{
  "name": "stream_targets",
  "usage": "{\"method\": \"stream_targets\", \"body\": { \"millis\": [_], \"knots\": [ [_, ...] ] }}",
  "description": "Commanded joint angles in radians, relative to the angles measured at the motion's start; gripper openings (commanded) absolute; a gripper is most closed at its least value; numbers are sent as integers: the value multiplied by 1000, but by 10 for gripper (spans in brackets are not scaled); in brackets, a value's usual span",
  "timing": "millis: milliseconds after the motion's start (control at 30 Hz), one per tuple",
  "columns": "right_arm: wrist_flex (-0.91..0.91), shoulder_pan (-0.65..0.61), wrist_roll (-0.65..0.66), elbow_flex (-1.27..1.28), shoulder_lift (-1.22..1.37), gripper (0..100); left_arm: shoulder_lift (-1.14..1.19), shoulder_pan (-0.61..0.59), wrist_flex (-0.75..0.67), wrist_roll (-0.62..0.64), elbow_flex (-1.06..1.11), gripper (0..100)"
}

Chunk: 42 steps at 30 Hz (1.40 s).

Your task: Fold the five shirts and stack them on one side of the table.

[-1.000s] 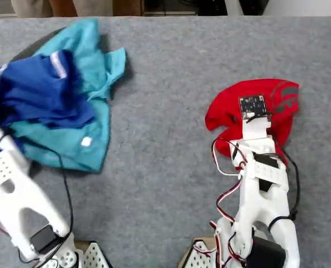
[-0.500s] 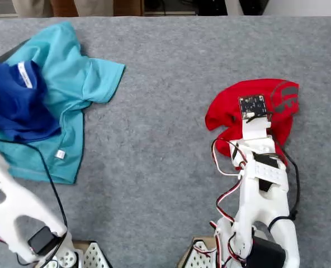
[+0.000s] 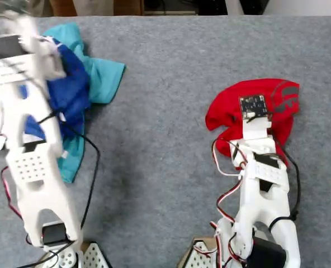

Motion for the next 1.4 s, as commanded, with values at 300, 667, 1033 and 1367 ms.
{"method": "stream_targets", "body": {
  "millis": [300, 667, 1033, 1367],
  "knots": [
    [-21, 5, -6, -1, -10, 2, 173, -81, -368, -232, 370, 100],
    [-21, 5, -6, -2, -10, 3, 277, -371, -285, -342, 71, 18],
    [-21, 5, -6, -1, -10, 3, 298, -578, -186, -342, -166, 19],
    [-21, 5, -6, -1, -10, 3, 263, -454, 23, -267, -361, 18]
  ]
}}
